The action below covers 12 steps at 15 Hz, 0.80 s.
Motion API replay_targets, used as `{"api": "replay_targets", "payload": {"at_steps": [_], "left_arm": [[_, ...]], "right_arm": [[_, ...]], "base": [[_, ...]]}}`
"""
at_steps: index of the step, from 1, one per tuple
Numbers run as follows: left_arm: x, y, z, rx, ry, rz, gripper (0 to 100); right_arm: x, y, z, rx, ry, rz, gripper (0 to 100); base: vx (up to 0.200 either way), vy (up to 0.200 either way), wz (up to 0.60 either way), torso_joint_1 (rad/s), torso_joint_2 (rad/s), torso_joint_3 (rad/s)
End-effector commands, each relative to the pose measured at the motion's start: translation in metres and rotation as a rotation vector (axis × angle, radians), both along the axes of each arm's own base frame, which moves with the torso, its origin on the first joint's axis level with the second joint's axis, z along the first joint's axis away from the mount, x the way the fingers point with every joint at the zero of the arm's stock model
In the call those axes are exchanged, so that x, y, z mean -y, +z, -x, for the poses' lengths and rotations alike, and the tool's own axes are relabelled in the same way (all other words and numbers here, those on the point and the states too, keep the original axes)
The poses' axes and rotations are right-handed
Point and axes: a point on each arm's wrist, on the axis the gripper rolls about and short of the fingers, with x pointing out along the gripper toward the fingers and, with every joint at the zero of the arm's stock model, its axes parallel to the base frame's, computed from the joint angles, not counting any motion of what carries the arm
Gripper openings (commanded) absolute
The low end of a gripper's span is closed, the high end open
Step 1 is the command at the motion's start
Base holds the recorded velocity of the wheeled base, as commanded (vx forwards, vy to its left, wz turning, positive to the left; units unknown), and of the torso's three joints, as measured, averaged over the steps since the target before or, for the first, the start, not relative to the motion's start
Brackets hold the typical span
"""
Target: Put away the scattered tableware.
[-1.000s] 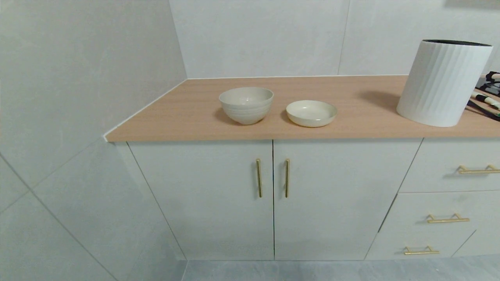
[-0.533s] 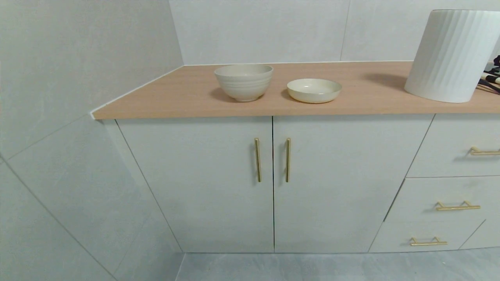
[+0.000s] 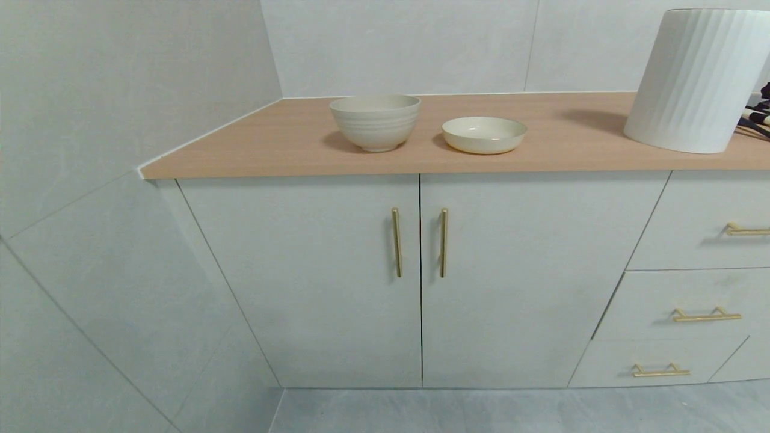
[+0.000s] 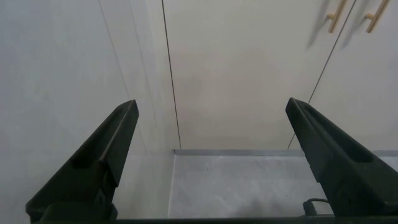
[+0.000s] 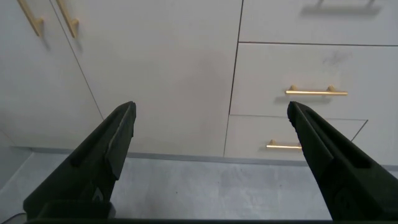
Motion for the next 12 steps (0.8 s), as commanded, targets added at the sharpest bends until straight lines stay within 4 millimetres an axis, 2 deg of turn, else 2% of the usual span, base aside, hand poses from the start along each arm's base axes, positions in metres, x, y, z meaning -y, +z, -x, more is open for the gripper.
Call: {"api": "replay_targets", "payload": {"at_steps": [1, 2, 8, 9, 10, 12], "left_arm": [[0.0, 0.0, 0.0, 0.0, 0.001, 0.0, 100], [0.0, 0.0, 0.0, 0.0, 0.001, -0.001, 100], [0.0, 0.0, 0.0, 0.0, 0.001, -0.001, 100], [0.0, 0.0, 0.0, 0.0, 0.001, -0.001, 100], [0.0, 0.0, 0.0, 0.0, 0.001, -0.001, 100], [0.0, 0.0, 0.0, 0.0, 0.001, -0.003, 100]], "right_arm": [[0.0, 0.0, 0.0, -0.001, 0.0, 0.001, 100], [0.0, 0.0, 0.0, -0.001, 0.0, 0.001, 100], [0.0, 0.0, 0.0, 0.001, 0.002, 0.008, 100], [0.0, 0.007, 0.002, 0.032, 0.009, 0.008, 100], [-0.001, 0.037, 0.009, 0.112, 0.071, -0.007, 100], [-0.002, 0.058, 0.002, 0.013, 0.197, -0.024, 100]], "base": [[0.2, 0.0, 0.0, -0.002, 0.0, 0.002], [0.2, 0.0, 0.0, -0.012, 0.0, 0.017], [0.0, 0.0, 0.0, 0.0, 0.0, 0.0], [0.0, 0.0, 0.0, 0.0, 0.0, 0.0], [0.0, 0.0, 0.0, 0.0, 0.0, 0.0], [0.0, 0.0, 0.0, 0.0, 0.0, 0.0]]}}
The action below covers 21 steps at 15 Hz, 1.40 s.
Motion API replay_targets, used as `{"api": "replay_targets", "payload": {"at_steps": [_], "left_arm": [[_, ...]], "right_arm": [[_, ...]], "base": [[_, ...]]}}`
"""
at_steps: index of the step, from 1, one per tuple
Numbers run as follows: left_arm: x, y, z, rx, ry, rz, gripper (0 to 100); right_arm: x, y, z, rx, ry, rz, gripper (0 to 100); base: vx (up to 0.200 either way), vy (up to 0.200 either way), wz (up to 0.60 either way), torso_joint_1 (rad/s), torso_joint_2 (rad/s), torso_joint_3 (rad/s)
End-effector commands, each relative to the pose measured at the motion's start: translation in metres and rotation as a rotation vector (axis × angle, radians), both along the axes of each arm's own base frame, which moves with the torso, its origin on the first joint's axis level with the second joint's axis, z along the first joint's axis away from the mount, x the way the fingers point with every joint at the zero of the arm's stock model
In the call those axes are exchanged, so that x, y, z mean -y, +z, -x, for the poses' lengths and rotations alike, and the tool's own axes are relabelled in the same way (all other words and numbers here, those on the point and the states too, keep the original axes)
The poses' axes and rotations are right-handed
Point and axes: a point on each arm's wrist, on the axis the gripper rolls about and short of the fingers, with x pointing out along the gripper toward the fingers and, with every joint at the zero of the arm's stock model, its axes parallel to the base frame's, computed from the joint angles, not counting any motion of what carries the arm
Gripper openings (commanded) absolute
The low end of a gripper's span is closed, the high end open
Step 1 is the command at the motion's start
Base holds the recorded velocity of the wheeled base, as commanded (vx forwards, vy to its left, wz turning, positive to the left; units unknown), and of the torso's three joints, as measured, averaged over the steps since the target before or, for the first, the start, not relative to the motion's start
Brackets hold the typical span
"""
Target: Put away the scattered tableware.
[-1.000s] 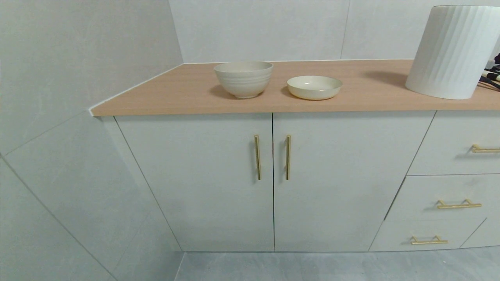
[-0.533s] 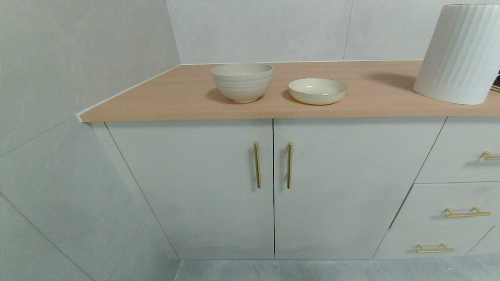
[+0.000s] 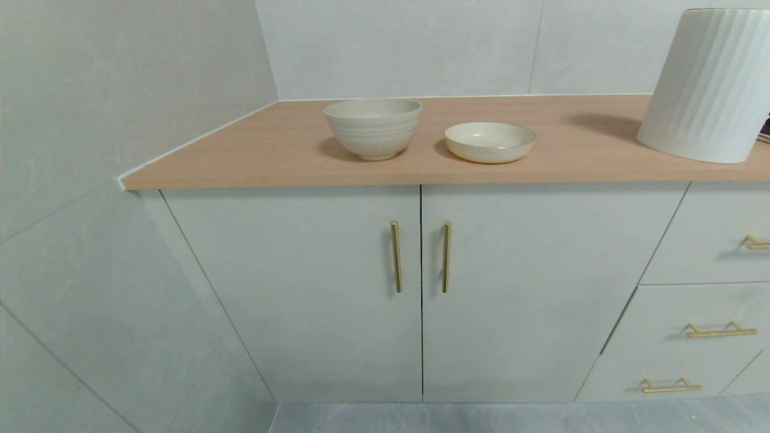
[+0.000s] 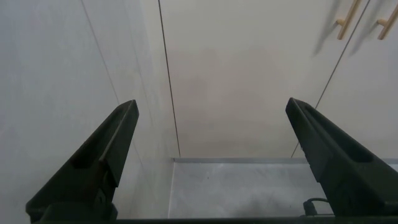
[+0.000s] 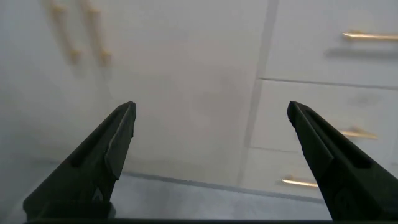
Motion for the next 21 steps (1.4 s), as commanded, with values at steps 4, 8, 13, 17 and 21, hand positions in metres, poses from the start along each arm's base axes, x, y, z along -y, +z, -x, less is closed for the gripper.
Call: {"api": "replay_targets", "payload": {"at_steps": [4, 8, 13, 17, 21], "left_arm": [[0.0, 0.0, 0.0, 0.0, 0.001, 0.0, 100], [0.0, 0.0, 0.0, 0.0, 0.001, 0.0, 100], [0.0, 0.0, 0.0, 0.0, 0.001, 0.0, 100], [0.0, 0.0, 0.0, 0.0, 0.001, 0.0, 100], [0.0, 0.0, 0.0, 0.0, 0.001, 0.0, 100]], "right_arm": [[-0.007, 0.041, -0.056, -0.359, 0.251, -0.015, 100], [-0.042, 0.08, -0.149, -0.522, 0.48, 0.031, 100], [-0.123, 0.083, -0.229, -0.507, 0.681, 0.004, 100], [-0.166, 0.077, -0.263, -0.547, 0.736, -0.007, 100], [-0.188, 0.058, -0.297, -0.529, 0.727, -0.013, 100]], "base": [[0.0, 0.0, 0.0, 0.0, 0.0, 0.0], [0.0, 0.0, 0.0, 0.0, 0.0, 0.0], [0.0, 0.0, 0.0, 0.0, 0.0, 0.0], [0.0, 0.0, 0.0, 0.0, 0.0, 0.0], [0.0, 0.0, 0.0, 0.0, 0.0, 0.0]]}}
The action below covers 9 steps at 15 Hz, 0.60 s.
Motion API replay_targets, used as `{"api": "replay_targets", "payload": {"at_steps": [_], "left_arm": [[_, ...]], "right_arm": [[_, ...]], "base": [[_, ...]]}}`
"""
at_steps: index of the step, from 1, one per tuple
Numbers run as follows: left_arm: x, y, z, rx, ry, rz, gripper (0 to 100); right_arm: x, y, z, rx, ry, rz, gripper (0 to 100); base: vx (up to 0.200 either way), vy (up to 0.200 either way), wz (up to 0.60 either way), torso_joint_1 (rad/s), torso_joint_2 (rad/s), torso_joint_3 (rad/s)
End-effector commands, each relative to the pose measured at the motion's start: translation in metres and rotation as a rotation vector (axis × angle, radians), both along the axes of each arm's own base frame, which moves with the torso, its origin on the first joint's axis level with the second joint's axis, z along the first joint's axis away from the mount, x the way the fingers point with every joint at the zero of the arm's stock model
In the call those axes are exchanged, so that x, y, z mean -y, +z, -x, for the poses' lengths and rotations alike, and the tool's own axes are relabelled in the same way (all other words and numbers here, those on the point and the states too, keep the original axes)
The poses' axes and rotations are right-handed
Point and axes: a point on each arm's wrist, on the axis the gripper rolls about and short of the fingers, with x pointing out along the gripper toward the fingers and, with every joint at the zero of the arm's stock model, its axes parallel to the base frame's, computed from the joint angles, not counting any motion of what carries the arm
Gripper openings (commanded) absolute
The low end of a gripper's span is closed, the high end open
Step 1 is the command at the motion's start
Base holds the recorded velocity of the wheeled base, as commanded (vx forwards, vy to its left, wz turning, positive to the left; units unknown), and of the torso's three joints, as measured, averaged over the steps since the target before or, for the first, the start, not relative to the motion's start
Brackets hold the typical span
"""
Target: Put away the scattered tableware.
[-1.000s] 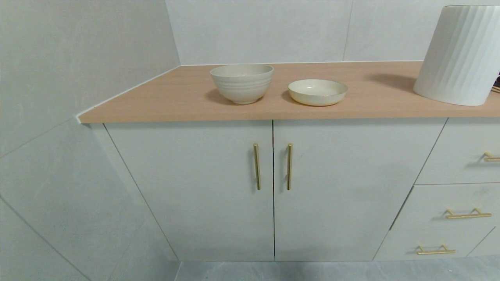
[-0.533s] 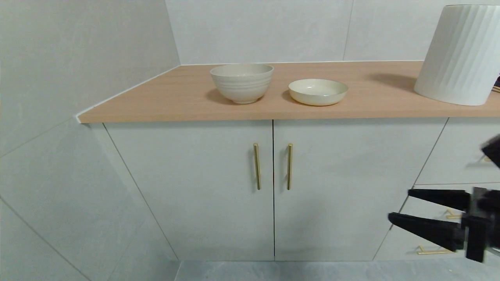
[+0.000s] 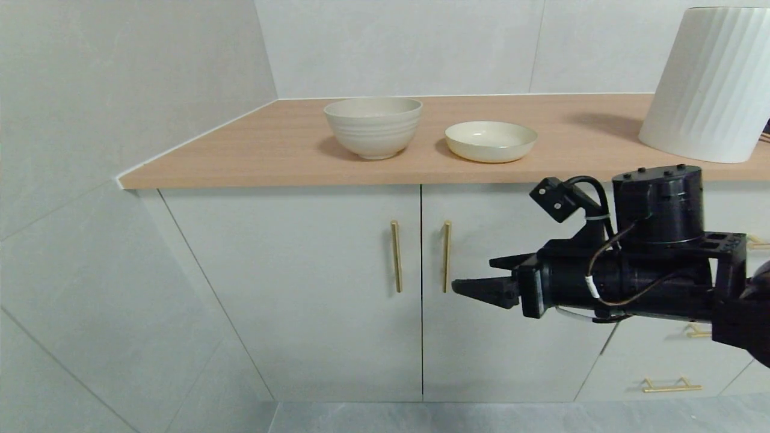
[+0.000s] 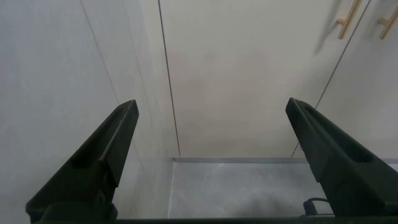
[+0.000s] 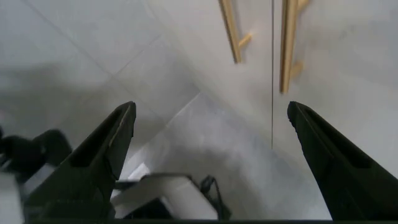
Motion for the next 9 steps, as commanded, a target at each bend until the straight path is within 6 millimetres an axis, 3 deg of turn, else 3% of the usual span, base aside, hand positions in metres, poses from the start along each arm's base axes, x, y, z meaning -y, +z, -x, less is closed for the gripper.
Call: {"api": "replay_targets", "payload": {"at_steps": [1, 4, 9], "left_arm": [[0.0, 0.0, 0.0, 0.0, 0.001, 0.0, 100], [0.0, 0.0, 0.0, 0.0, 0.001, 0.0, 100], [0.0, 0.0, 0.0, 0.0, 0.001, 0.0, 100]], "right_arm": [[-0.018, -0.032, -0.027, -0.012, -0.015, 0.012, 100], [-0.031, -0.053, -0.046, 0.033, -0.077, -0.01, 100], [-0.038, -0.056, -0.058, 0.03, -0.12, -0.111, 100]], "base": [[0.0, 0.0, 0.0, 0.0, 0.0, 0.0], [0.0, 0.0, 0.0, 0.0, 0.0, 0.0], [0.0, 0.0, 0.0, 0.0, 0.0, 0.0]]}}
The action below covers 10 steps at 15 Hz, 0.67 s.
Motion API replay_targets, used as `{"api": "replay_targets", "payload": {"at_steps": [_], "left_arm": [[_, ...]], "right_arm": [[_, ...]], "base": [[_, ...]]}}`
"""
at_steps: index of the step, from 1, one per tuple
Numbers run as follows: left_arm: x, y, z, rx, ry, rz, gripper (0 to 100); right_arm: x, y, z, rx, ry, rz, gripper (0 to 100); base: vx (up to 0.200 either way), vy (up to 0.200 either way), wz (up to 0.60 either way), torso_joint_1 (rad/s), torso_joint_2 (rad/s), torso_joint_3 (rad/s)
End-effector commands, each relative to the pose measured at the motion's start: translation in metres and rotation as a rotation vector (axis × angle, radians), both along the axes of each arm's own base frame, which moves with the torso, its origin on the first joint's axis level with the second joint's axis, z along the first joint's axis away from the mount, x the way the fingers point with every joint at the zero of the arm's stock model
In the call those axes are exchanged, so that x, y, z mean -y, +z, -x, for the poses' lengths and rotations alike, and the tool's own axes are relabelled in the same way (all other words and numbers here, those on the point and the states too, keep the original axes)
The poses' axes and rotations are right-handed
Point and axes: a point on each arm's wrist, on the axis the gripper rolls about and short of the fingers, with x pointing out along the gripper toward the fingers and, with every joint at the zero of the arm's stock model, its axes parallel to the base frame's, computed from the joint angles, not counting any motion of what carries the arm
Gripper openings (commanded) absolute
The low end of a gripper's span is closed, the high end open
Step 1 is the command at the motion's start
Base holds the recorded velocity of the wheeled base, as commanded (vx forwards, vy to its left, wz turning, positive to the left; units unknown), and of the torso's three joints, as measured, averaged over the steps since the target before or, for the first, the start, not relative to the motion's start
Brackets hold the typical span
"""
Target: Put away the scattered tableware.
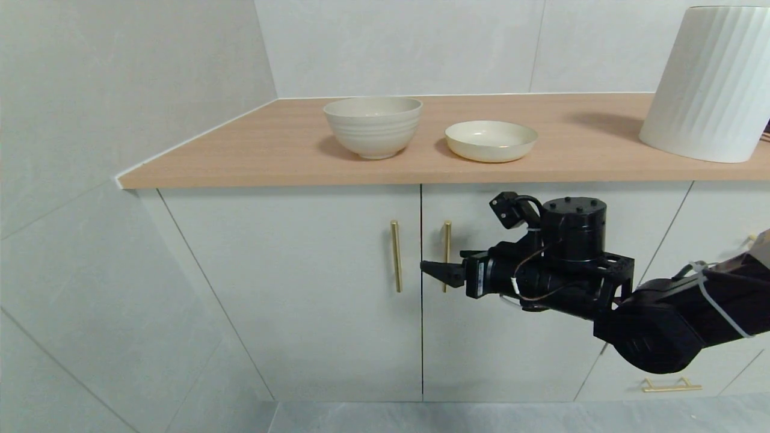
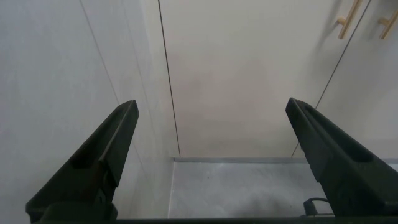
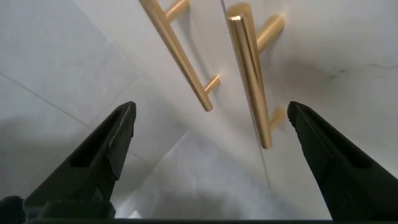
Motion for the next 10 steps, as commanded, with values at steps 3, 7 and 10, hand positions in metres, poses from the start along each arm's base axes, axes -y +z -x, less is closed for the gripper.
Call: {"api": "replay_targets", "payload": {"at_steps": [3, 7, 10], "left_arm": [[0.0, 0.0, 0.0, 0.0, 0.001, 0.0, 100], [0.0, 0.0, 0.0, 0.0, 0.001, 0.0, 100], [0.0, 0.0, 0.0, 0.0, 0.001, 0.0, 100]], "right_arm": [[-0.009, -0.007, -0.008, -0.039, -0.004, -0.053, 100], [-0.016, -0.016, -0.018, -0.058, -0.012, -0.082, 100], [-0.021, -0.021, -0.021, -0.056, -0.009, -0.12, 100]], "base": [[0.0, 0.0, 0.0, 0.0, 0.0, 0.0], [0.0, 0.0, 0.0, 0.0, 0.0, 0.0], [0.0, 0.0, 0.0, 0.0, 0.0, 0.0]]}}
